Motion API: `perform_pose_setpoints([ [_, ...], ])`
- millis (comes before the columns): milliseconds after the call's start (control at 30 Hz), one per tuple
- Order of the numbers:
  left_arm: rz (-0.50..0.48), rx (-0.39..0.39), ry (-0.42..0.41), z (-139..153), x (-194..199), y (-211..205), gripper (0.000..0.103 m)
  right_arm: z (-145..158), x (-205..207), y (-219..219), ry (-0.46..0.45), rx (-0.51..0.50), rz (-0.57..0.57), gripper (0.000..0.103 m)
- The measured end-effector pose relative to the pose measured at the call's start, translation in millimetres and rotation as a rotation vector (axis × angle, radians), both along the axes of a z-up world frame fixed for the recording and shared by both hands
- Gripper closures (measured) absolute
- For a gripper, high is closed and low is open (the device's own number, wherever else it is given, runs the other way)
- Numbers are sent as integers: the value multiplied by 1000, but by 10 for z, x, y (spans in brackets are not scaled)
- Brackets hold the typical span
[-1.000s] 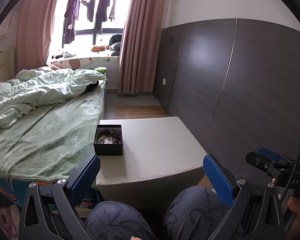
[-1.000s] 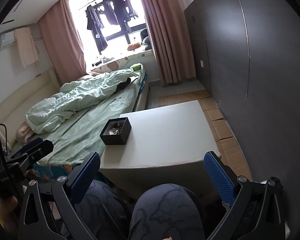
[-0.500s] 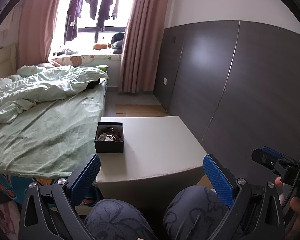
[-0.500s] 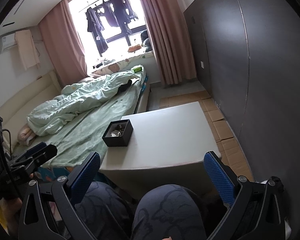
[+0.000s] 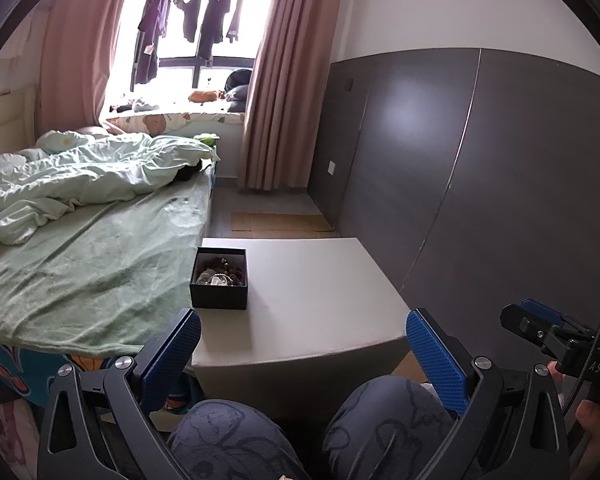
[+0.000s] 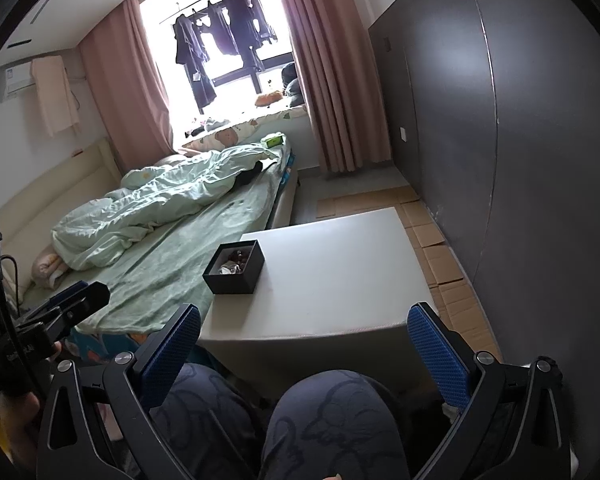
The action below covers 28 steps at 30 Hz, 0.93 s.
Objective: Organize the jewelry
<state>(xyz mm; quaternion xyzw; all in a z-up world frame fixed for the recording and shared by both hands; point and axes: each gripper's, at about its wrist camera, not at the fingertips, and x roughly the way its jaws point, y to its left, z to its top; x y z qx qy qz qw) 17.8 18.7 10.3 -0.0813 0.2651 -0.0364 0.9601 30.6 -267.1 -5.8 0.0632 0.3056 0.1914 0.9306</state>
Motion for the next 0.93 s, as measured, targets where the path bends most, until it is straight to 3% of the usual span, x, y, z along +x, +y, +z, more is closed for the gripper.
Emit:
perform_pose_setpoints([
  [933,18,27,-8,-8,-113,-83,0,-5,-106,-39,3,12,-7,0],
])
